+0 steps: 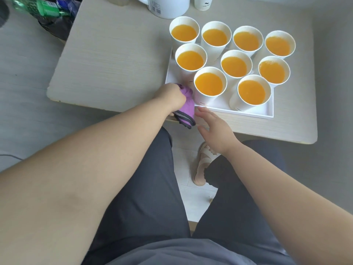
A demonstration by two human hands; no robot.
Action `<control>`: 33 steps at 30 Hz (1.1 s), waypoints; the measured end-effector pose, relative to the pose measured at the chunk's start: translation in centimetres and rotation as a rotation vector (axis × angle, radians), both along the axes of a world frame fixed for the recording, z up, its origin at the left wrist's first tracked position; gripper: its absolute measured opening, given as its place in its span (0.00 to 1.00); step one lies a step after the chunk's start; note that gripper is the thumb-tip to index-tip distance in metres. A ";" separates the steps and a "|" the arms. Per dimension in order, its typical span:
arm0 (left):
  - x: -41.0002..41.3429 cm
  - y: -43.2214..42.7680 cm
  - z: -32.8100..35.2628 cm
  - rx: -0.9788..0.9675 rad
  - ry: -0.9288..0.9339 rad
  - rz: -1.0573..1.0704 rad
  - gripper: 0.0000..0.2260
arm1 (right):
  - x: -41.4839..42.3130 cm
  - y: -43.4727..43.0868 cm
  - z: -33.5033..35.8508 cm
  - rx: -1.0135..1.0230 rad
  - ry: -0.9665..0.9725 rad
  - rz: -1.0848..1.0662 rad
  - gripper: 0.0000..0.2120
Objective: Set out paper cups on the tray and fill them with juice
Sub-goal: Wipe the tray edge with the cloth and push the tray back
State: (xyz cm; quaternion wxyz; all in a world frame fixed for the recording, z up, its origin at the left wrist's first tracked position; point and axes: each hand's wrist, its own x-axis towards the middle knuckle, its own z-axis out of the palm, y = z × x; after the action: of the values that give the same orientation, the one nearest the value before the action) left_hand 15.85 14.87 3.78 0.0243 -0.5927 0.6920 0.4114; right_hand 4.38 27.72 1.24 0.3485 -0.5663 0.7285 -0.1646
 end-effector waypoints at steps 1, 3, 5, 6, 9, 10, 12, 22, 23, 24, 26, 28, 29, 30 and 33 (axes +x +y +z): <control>0.4 0.5 0.4 0.042 0.074 0.094 0.13 | 0.3 0.1 0.4 -0.001 -0.094 -0.114 0.19; 1.4 1.8 1.1 0.131 0.208 0.299 0.11 | 1.0 0.2 1.4 0.021 -0.353 -0.340 0.19; 2.1 3.4 2.0 0.241 0.316 0.414 0.08 | 1.6 0.1 2.3 0.061 -0.596 -0.471 0.24; 2.2 4.2 2.4 0.304 0.361 0.433 0.06 | 1.8 0.2 2.7 0.091 -0.700 -0.502 0.26; 1.3 6.6 3.6 0.494 0.443 0.412 0.08 | 2.2 0.6 3.7 0.140 -0.935 -0.566 0.30; 0.6 7.3 3.7 0.553 0.471 0.405 0.10 | 1.9 1.1 3.8 0.132 -0.966 -0.601 0.31; -0.8 8.4 3.7 0.680 0.548 0.414 0.12 | 0.7 2.4 3.9 0.106 -0.981 -0.691 0.29; -7.3 11.4 0.1 -0.150 -0.004 -0.514 0.21 | -12.8 9.4 4.3 -0.092 -0.582 -1.017 0.24; -7.2 11.3 -0.5 -0.244 -0.055 -0.604 0.22 | -13.9 9.2 4.3 -0.100 -0.463 -0.992 0.24; -7.2 11.3 -1.0 -0.286 -0.085 -0.671 0.23 | -14.9 8.8 4.2 -0.105 -0.347 -0.956 0.25; -7.7 11.3 -1.8 -0.310 -0.128 -0.748 0.25 | -16.4 7.1 3.8 -0.090 -0.178 -0.856 0.26; -8.2 11.1 -2.2 -0.312 -0.154 -0.764 0.26 | -16.6 5.0 3.5 -0.051 -0.089 -0.722 0.25; -8.4 11.1 -2.3 -0.310 -0.164 -0.766 0.26 | -16.5 4.2 3.1 -0.024 -0.058 -0.640 0.23; -8.5 11.1 -2.4 -0.305 -0.178 -0.770 0.26 | -16.4 3.5 2.6 0.005 -0.038 -0.565 0.21; -8.8 11.3 -2.6 -0.306 -0.209 -0.784 0.25 | -15.6 2.2 1.9 0.064 0.086 -0.382 0.15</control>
State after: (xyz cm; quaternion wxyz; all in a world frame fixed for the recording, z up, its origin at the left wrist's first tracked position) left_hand 7.01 26.18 1.22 0.1603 -0.3202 0.9117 0.2015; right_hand -11.23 29.89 3.10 0.2971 -0.4129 0.8419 -0.1800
